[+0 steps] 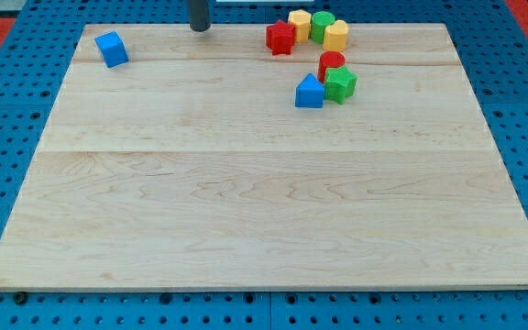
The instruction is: Slide red star to red circle
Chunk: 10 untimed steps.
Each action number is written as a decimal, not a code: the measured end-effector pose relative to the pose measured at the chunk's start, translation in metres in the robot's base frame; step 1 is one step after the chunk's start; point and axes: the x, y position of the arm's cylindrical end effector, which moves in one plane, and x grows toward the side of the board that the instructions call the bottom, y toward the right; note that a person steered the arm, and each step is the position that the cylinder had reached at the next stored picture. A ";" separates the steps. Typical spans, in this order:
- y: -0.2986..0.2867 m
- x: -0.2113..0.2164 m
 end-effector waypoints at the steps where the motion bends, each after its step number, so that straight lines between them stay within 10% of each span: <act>1: 0.008 0.000; 10: 0.087 0.030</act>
